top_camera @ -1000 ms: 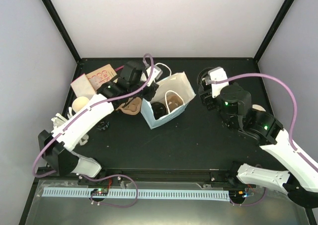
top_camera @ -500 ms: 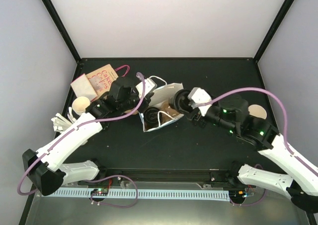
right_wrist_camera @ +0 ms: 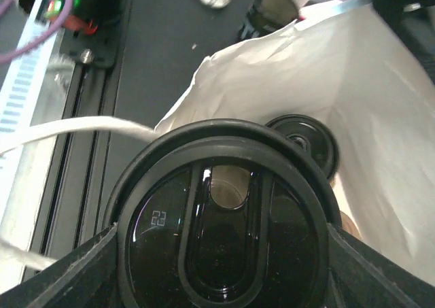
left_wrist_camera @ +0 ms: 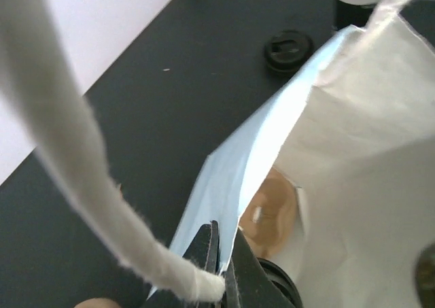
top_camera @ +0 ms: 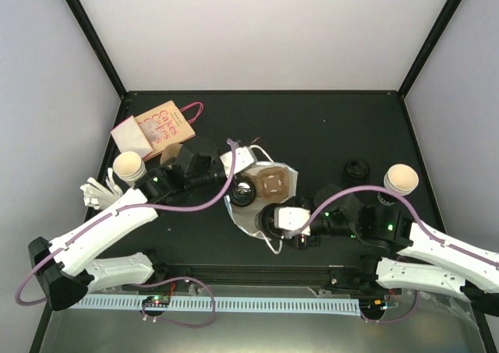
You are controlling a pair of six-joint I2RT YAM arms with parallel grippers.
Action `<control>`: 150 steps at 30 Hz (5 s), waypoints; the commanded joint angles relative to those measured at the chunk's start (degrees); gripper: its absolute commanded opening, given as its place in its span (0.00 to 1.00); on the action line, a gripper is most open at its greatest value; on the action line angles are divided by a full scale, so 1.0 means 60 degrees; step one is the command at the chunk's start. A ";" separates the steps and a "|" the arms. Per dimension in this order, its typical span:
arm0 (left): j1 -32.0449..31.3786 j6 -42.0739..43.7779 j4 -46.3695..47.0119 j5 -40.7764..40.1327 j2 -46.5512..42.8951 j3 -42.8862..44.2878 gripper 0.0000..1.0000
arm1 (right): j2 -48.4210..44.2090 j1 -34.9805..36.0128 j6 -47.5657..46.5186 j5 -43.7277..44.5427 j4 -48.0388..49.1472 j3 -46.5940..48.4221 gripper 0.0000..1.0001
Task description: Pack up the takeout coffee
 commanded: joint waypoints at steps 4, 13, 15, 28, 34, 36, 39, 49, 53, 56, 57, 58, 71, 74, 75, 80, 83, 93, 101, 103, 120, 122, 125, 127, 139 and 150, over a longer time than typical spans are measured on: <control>-0.1583 0.0551 -0.0413 -0.0943 -0.0438 -0.0532 0.02 | 0.0308 0.1479 -0.1276 0.2506 -0.0773 -0.0748 0.01; -0.2371 0.0176 -0.0090 -0.1106 -0.0850 -0.0948 0.02 | 0.0802 0.1713 -0.1646 0.4653 0.0354 -0.0547 0.01; -0.2395 0.0050 -0.0070 -0.0982 -0.0863 -0.0937 0.02 | 0.0905 0.1733 -0.1852 0.4909 0.0690 -0.0685 0.01; -0.2588 -0.0696 0.0322 -0.0171 -0.0772 -0.1130 0.02 | 0.1639 0.1787 -0.1965 0.6726 0.1885 -0.2131 0.01; -0.2728 -0.0918 0.0374 0.0251 -0.0765 -0.1082 0.01 | 0.1429 0.1763 -0.1701 0.7116 0.3280 -0.2769 0.01; -0.2792 -0.1035 0.0462 0.0116 -0.0753 -0.1072 0.02 | 0.1669 0.1759 -0.1510 0.7138 0.3346 -0.2754 0.01; -0.2902 -0.1132 0.0442 -0.0106 -0.0661 -0.1011 0.02 | 0.1976 0.1760 -0.1215 0.6886 0.3244 -0.2586 0.01; -0.3068 -0.1531 0.0376 -0.0158 -0.0253 -0.0819 0.01 | 0.2799 0.1737 -0.0418 0.7535 0.3050 -0.1996 0.01; -0.3069 -0.1502 -0.0175 -0.0262 -0.0181 -0.0534 0.02 | 0.2344 0.1103 0.0190 0.7306 0.3201 -0.2408 0.01; -0.3066 -0.1444 -0.0274 -0.0136 -0.0197 -0.0548 0.01 | 0.1670 0.0801 0.0254 0.7280 0.3684 -0.2888 0.01; -0.3069 -0.1431 -0.0264 -0.0037 -0.0194 -0.0555 0.02 | 0.1567 0.0758 0.0222 0.7264 0.3822 -0.2993 0.01; -0.3069 -0.1416 -0.0252 0.0067 -0.0198 -0.0552 0.02 | 0.1513 0.0752 0.0211 0.7267 0.3965 -0.3085 0.01; -0.3034 -0.2156 -0.0126 0.0194 -0.0354 -0.0143 0.38 | 0.1810 0.0737 0.0165 0.6896 0.4298 -0.3525 0.01; -0.2948 -0.2607 0.0051 0.0140 -0.0846 0.0056 0.55 | 0.1610 0.0735 0.0140 0.6769 0.4408 -0.3691 0.01; -0.2908 -0.2702 0.0213 0.0199 -0.1128 0.0046 0.60 | 0.1564 0.0726 0.0106 0.6724 0.4436 -0.3731 0.01; -0.2261 -0.3493 0.0372 0.0731 -0.1746 0.0464 0.79 | 0.1511 0.0715 -0.0012 0.6874 0.4557 -0.3796 0.01; -0.1264 -0.4013 -0.0043 0.1275 -0.1675 0.0957 0.84 | 0.1456 0.0707 -0.0032 0.6908 0.4629 -0.3825 0.01; 0.3053 -0.5590 -0.0471 0.2568 0.1526 0.1834 0.74 | 0.1315 0.0680 -0.0029 0.6658 0.4827 -0.3959 0.01; 0.3127 -0.4838 -0.0772 0.2959 0.5670 0.4026 0.68 | 0.1392 0.0577 -0.0167 0.6312 0.4661 -0.3877 0.01; 0.3060 -0.4782 -0.1184 0.3346 0.6596 0.4785 0.65 | 0.1370 0.0548 -0.0278 0.6277 0.4655 -0.3890 0.01; 0.2482 -0.3450 -0.1216 0.4985 1.0011 0.7075 0.64 | 0.1865 0.0446 -0.0781 0.6322 0.4668 -0.3755 0.01; 0.2482 -0.3350 -0.1307 0.5095 1.0251 0.7288 0.64 | 0.1927 0.0443 -0.0787 0.6323 0.4563 -0.3718 0.01; 0.2473 -0.3360 -0.1368 0.5508 1.0475 0.7363 0.62 | 0.1971 0.0426 -0.0823 0.6322 0.4558 -0.3755 0.01; 0.2454 -0.3322 -0.1365 0.5799 1.0554 0.7284 0.61 | 0.2031 0.0388 -0.0844 0.6293 0.4588 -0.3774 0.01; 0.2221 -0.3320 -0.0673 0.7128 1.0556 0.6129 0.51 | 0.2350 0.0166 -0.0908 0.5992 0.4075 -0.3466 0.01; 0.2222 -0.3213 -0.0681 0.7250 1.0569 0.5934 0.51 | 0.2391 0.0164 -0.0853 0.5926 0.2804 -0.3201 0.38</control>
